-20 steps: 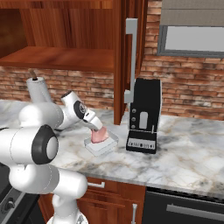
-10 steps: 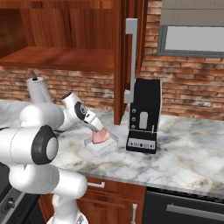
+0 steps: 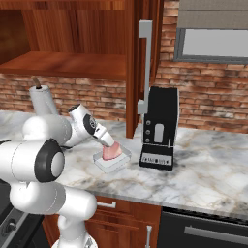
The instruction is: Retrieve the tupperware from the cabinet, then place the raw meat into the tupperware to avoid contamination.
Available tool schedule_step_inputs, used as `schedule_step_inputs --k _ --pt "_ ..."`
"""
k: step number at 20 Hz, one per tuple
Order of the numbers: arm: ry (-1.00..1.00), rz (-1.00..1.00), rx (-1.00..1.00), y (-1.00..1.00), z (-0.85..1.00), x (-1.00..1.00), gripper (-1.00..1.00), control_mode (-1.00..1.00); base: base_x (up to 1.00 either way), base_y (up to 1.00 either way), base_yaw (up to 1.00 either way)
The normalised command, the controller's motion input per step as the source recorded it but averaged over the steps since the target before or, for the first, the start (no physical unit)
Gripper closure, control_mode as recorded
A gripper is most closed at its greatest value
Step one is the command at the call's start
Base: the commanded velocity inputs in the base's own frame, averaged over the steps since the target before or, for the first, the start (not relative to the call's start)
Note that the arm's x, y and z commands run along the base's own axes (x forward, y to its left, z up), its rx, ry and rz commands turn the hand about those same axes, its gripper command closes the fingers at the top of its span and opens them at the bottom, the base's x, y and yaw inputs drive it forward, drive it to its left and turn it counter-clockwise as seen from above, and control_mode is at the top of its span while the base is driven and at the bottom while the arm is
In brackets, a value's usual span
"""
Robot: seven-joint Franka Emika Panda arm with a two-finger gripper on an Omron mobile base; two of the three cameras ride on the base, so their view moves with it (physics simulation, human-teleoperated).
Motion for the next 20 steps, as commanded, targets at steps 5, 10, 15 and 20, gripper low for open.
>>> schedule_step_inputs --k 5,10,15,20 --pt "-0.02 -0.02 0.0 -0.03 -0.06 0.01 1.0 -1.0 0.0 0.0 0.0" --pt "-0.02 -0.02 0.0 -0.04 -0.05 0.0 1.0 -1.0 0.0 0.0 0.0" --pt "-0.02 -0.02 0.0 -0.03 -0.03 0.01 1.0 -1.0 0.0 0.0 0.0" --pt "-0.02 -0.02 0.0 -0.02 -0.01 0.02 -1.0 -1.0 0.0 0.0 0.0"
